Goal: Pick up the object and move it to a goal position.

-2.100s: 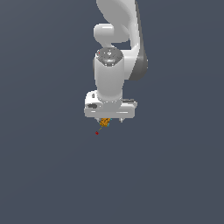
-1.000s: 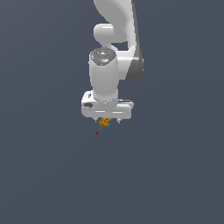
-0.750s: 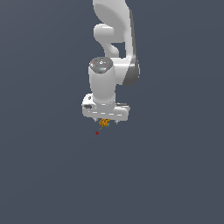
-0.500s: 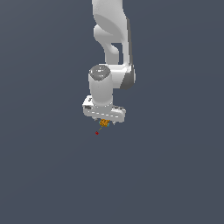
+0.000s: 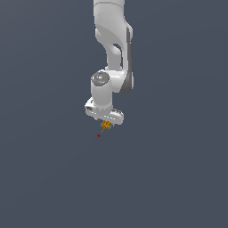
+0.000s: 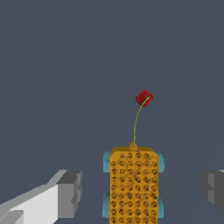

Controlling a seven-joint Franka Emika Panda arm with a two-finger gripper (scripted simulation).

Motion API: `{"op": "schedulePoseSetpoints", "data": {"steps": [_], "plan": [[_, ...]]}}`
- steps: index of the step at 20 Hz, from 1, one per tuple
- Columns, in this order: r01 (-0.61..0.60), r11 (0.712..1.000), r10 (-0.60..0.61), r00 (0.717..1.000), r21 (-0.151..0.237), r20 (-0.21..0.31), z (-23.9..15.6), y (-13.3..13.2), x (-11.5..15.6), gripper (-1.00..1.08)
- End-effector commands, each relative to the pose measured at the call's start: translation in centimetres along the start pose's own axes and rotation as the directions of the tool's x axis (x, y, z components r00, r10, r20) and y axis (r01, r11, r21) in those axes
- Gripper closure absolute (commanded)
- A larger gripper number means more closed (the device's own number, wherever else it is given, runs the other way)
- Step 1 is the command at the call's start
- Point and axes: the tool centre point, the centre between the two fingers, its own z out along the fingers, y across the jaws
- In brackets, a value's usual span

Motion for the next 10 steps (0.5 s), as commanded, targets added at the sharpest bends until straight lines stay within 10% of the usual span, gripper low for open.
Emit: {"op": "schedulePoseSetpoints", "data": {"steps": [1, 10], "plan": [[-0.01, 1.0, 0.01, 1.0, -0.001, 0.0, 0.3, 0.2, -0.3, -0.92], [-0.008, 1.0, 0.008, 1.0, -0.001, 0.001, 1.7, 0.2, -0.3, -0.92]]}}
